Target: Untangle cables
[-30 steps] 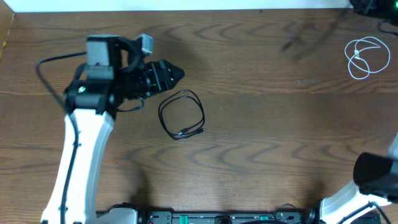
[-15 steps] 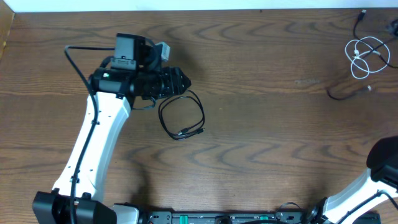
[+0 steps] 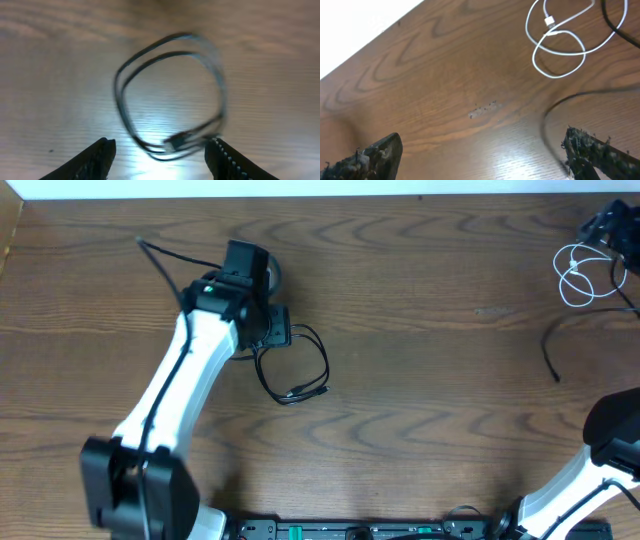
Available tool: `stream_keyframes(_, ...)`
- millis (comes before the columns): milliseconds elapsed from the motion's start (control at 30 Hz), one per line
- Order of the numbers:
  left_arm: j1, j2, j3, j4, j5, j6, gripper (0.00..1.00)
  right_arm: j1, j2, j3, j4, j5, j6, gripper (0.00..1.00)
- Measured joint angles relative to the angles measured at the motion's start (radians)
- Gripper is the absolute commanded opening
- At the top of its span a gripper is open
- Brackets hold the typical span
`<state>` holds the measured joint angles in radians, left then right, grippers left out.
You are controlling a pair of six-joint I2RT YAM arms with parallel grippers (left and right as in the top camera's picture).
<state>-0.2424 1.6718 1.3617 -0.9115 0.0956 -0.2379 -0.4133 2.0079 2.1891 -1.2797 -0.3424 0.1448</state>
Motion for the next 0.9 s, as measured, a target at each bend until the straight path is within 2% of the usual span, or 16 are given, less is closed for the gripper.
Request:
stream_keyframes(367,0.0,0.209,-0.013,-0.008,-0.099,-0.079,0.59,0.036,0.0,0.0,-0.025,0.044,0.0,0.99)
stream_keyframes(700,0.015,0.28,-0.014,-0.008,-0.122,-0.211,0.53,0.045,0.0,0.0,-0.029,0.048,0.0,0.99)
stream_keyframes(900,0.02,0.28,-0.028,0.018,-0.12,-0.261,0.43,0.053,0.0,0.0,-0.029,0.048,0.0,0.99)
